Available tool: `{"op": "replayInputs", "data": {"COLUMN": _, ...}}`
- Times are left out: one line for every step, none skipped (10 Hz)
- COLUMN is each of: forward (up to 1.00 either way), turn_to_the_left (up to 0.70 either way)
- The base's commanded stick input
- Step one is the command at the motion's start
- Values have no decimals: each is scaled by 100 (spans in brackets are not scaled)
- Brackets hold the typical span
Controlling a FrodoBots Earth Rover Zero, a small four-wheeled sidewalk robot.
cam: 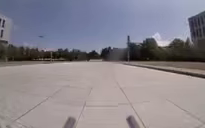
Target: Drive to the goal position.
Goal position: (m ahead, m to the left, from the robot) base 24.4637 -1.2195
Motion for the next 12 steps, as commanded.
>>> {"op": "replayInputs", "data": {"forward": 100, "turn_to_the_left": 0}}
{"op": "replayInputs", "data": {"forward": 100, "turn_to_the_left": 0}}
{"op": "replayInputs", "data": {"forward": 100, "turn_to_the_left": 0}}
{"op": "replayInputs", "data": {"forward": 100, "turn_to_the_left": 0}}
{"op": "replayInputs", "data": {"forward": 100, "turn_to_the_left": 0}}
{"op": "replayInputs", "data": {"forward": 100, "turn_to_the_left": 0}}
{"op": "replayInputs", "data": {"forward": 100, "turn_to_the_left": 0}}
{"op": "replayInputs", "data": {"forward": 100, "turn_to_the_left": 0}}
{"op": "replayInputs", "data": {"forward": 100, "turn_to_the_left": 0}}
{"op": "replayInputs", "data": {"forward": 100, "turn_to_the_left": 0}}
{"op": "replayInputs", "data": {"forward": 100, "turn_to_the_left": 0}}
{"op": "replayInputs", "data": {"forward": 100, "turn_to_the_left": 0}}
